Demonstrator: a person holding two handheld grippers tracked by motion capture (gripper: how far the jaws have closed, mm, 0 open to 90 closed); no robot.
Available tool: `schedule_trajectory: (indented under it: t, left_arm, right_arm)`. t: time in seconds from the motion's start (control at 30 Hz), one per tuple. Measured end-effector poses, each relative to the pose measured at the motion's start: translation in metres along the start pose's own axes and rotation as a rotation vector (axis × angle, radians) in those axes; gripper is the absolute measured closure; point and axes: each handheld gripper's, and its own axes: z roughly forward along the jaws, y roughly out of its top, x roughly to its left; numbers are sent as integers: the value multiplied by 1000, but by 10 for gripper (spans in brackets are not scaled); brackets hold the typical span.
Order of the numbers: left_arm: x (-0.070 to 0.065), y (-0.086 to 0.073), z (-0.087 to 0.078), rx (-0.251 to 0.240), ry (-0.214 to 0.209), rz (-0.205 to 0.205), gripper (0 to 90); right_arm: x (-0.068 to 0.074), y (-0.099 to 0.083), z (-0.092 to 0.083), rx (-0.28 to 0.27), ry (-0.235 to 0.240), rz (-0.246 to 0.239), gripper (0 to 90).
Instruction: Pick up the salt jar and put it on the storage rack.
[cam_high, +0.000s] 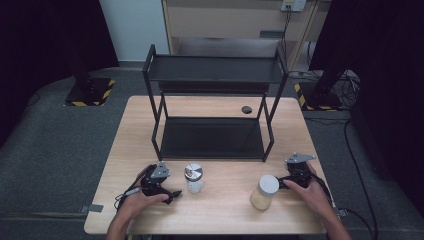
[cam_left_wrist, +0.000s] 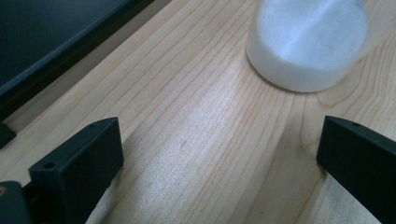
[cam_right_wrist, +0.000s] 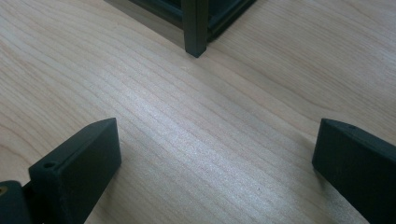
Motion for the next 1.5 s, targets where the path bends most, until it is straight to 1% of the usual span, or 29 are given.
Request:
schedule_trajectory:
  t: [0.57,0.67,0.87,0.97,1.07,1.17,1.4,1.5]
  left_arm:
    - [0,-1,-1,0,-1,1,0]
    - [0,-1,-3,-2,1,5,18]
    - [-1,-2,-6,-32,-14,16,16]
    - [-1,-1,-6,-37,-24,26,16]
    - [-1,0,-5,-41,-44,41,17]
    - [-2,1,-5,-47,-50,53,20]
    - [-4,1,-5,-94,-65,65,20]
    - [-5,2,-5,-102,-68,70,21]
  right_arm:
    - [0,0,0,0,-2,-1,19]
    - [0,0,0,0,-2,-1,19]
    - [0,0,0,0,-2,0,19]
    - [0,0,0,0,-2,0,19]
    - [0,0,0,0,-2,0,19]
    - [0,0,0,0,-2,0,19]
    - [1,0,0,0,-4,1,19]
    - [1,0,0,0,-4,2,19]
